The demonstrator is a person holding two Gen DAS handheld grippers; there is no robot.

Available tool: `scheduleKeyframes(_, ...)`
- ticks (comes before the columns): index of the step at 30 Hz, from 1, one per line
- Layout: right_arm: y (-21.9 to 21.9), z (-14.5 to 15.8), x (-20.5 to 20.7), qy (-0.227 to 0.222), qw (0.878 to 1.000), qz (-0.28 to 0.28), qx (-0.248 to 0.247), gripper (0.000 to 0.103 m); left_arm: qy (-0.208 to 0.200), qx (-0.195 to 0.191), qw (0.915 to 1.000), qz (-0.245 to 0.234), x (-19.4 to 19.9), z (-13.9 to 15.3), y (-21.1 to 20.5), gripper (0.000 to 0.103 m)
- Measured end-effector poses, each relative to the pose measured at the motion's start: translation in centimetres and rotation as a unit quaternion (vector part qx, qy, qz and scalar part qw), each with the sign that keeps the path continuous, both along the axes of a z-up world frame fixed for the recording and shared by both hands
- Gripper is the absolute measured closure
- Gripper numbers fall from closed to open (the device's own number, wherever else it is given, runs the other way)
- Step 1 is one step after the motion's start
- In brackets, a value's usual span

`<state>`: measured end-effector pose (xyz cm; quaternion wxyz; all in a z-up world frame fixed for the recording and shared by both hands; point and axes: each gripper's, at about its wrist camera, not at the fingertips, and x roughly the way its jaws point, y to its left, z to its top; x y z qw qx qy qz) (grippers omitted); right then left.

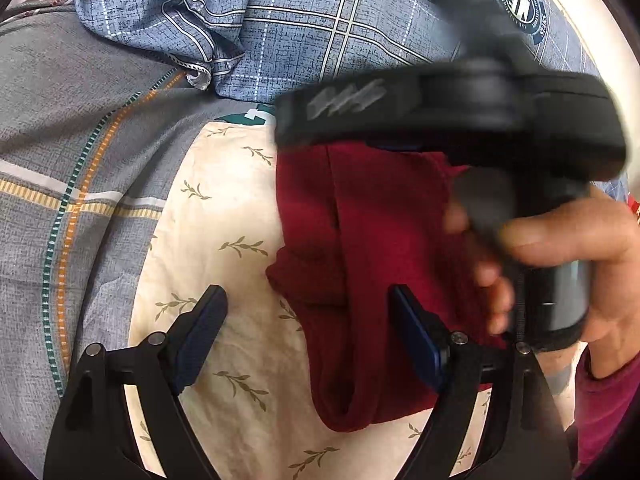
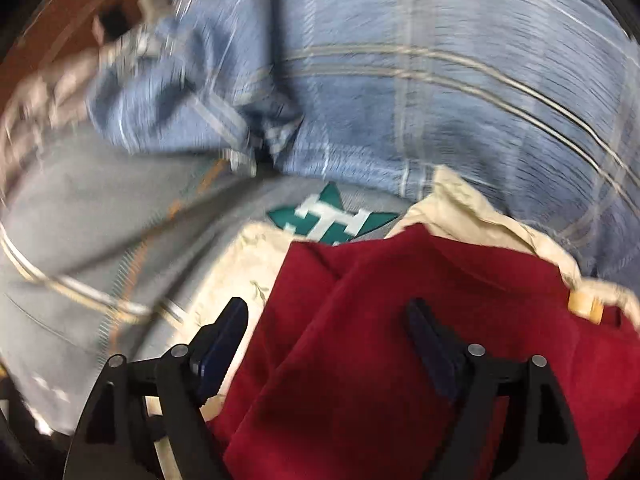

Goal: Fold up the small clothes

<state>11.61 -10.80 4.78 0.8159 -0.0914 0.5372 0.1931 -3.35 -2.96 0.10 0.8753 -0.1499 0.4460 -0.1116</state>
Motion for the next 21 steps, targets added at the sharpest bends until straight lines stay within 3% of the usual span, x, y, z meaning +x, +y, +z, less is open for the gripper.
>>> scheduleKeyframes(2,1.1,-1.3,0.1,-0.006,0.999,0.011,-0.049,0.018,-0.001,0.002,1.0,0.002,0.0,0.0,-0.1,0.019)
scheduleKeyframes(4,1.4,-1.7,-0.2,-0.026,0.998,0.016,-0.06,0.021,-0.001,0.004,1.0,0.003,-0.1,0.0,-0.3,0.018)
scheduleKeyframes(7,1.0,-1.2,-1.1,-0.052,0.997,0.016,-0.057,0.047,0.002,0.002,1.0,0.004,0.1,-0.1,-0.4,0.018)
scheduleKeyframes(9,0.0,-0.3,-1.8,-0.067,0.997,0.008,-0.039,0.075,0.003,0.0,1.0,0.006,0.3,-0.1,-0.4,0.017)
scheduleKeyframes(11,-1.1,0.7,-2.4,-0.065,0.998,0.001,-0.007,0.085,0.001,0.003,1.0,0.007,0.5,-0.2,-0.6,0.017)
scheduleKeyframes(16,-4.1,3.8,-4.3,-0.081,0.996,-0.008,0.039,0.088,-0.001,0.009,0.9999,0.006,1.4,-0.5,-0.7,0.017)
scheduleKeyframes(21,-6.4,5.7,-4.2,-0.069,0.994,-0.023,0.084,0.089,-0.016,-0.013,0.9998,-0.006,1.5,-0.2,-0.8,0.018)
